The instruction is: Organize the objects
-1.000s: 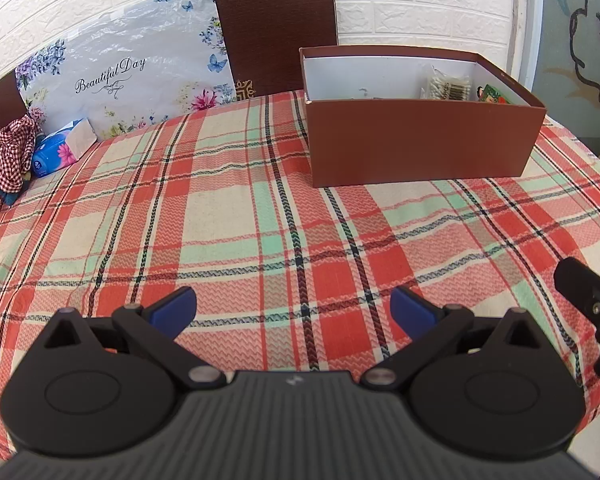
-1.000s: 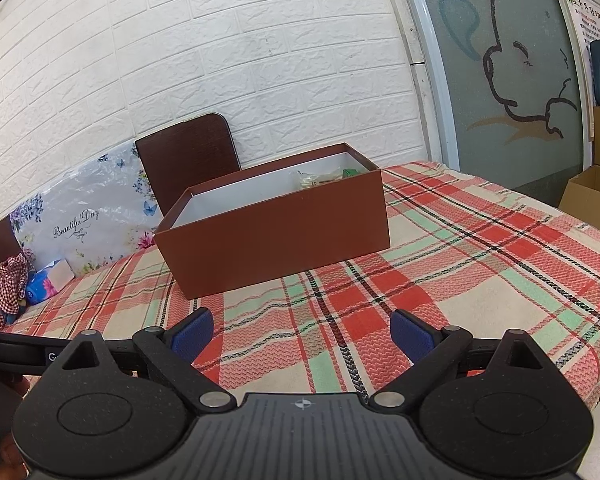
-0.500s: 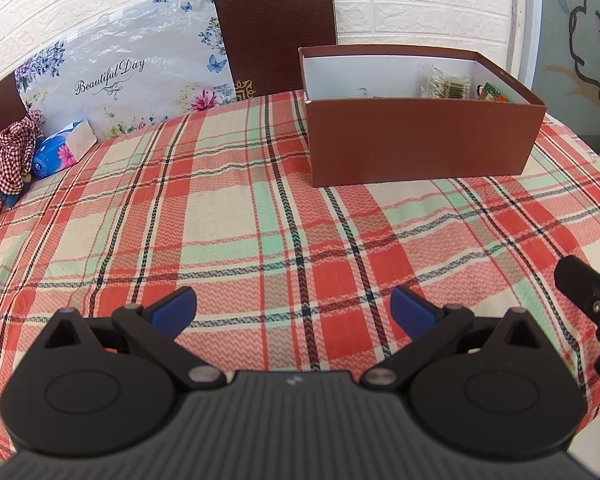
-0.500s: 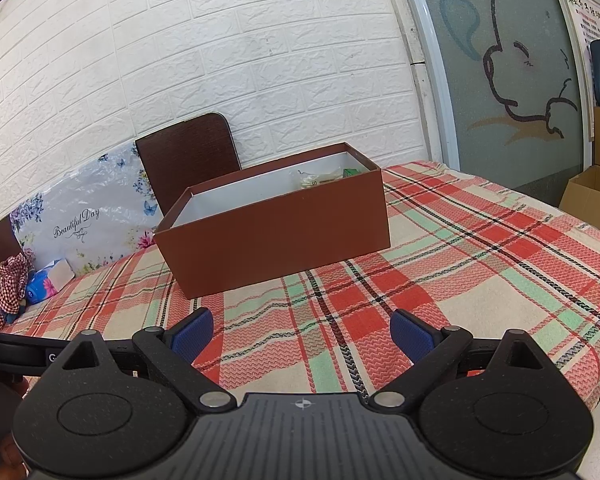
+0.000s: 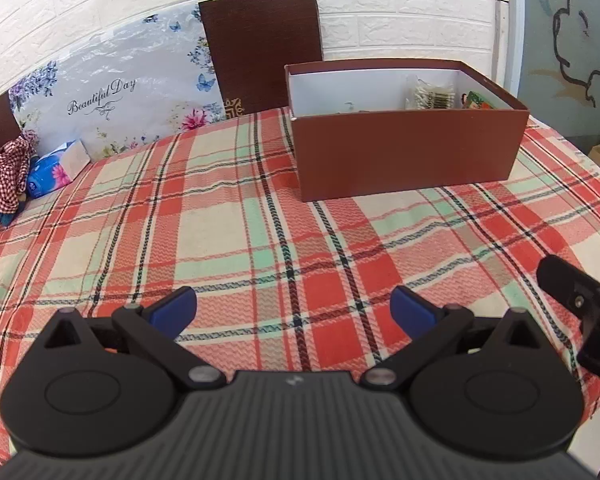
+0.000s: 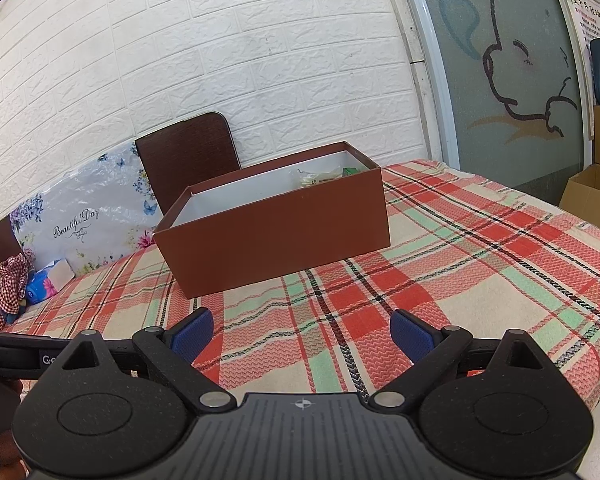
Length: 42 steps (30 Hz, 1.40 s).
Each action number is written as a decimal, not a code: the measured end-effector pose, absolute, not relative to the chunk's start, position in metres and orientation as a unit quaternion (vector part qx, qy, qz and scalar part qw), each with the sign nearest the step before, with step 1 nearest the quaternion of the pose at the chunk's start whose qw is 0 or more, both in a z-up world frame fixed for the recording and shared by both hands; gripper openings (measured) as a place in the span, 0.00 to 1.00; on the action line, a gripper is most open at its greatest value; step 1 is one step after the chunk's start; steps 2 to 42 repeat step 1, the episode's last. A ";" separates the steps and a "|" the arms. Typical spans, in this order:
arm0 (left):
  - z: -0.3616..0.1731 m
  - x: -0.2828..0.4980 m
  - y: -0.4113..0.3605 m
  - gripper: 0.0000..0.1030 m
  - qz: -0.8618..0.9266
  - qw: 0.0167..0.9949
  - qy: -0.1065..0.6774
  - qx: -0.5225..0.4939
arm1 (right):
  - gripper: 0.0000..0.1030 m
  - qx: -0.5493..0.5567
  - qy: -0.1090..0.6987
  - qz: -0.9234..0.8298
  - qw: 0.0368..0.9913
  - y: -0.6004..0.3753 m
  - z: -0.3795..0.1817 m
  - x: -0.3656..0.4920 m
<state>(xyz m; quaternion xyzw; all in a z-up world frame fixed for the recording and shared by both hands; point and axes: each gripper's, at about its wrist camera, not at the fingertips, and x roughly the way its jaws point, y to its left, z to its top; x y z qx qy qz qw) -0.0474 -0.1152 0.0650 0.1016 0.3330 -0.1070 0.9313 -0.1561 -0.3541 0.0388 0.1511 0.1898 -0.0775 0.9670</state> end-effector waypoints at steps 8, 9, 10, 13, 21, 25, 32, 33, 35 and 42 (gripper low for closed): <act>0.065 -0.046 -0.115 1.00 -0.109 0.930 0.336 0.099 | 0.93 0.151 0.189 -0.078 0.967 -0.354 0.039 -0.156; 0.065 -0.046 -0.115 1.00 -0.109 0.930 0.336 0.099 | 0.93 0.151 0.189 -0.078 0.967 -0.354 0.039 -0.156; 0.065 -0.046 -0.115 1.00 -0.109 0.930 0.336 0.099 | 0.93 0.151 0.189 -0.078 0.967 -0.354 0.039 -0.156; 0.065 -0.046 -0.115 1.00 -0.109 0.930 0.336 0.099 | 0.93 0.151 0.189 -0.078 0.967 -0.354 0.039 -0.156; 0.065 -0.046 -0.115 1.00 -0.109 0.930 0.336 0.099 | 0.93 0.151 0.189 -0.078 0.967 -0.354 0.039 -0.156; 0.065 -0.046 -0.115 1.00 -0.109 0.930 0.336 0.099 | 0.93 0.151 0.189 -0.078 0.967 -0.354 0.039 -0.156; 0.065 -0.046 -0.115 1.00 -0.109 0.930 0.336 0.099 | 0.93 0.151 0.189 -0.078 0.967 -0.354 0.039 -0.156; 0.065 -0.046 -0.115 1.00 -0.109 0.930 0.336 0.099 | 0.93 0.151 0.189 -0.078 0.967 -0.354 0.039 -0.156; 0.065 -0.046 -0.115 1.00 -0.109 0.930 0.336 0.099 | 0.93 0.151 0.189 -0.078 0.967 -0.354 0.039 -0.156; 0.065 -0.046 -0.115 1.00 -0.109 0.930 0.336 0.099 | 0.93 0.151 0.189 -0.078 0.967 -0.354 0.039 -0.156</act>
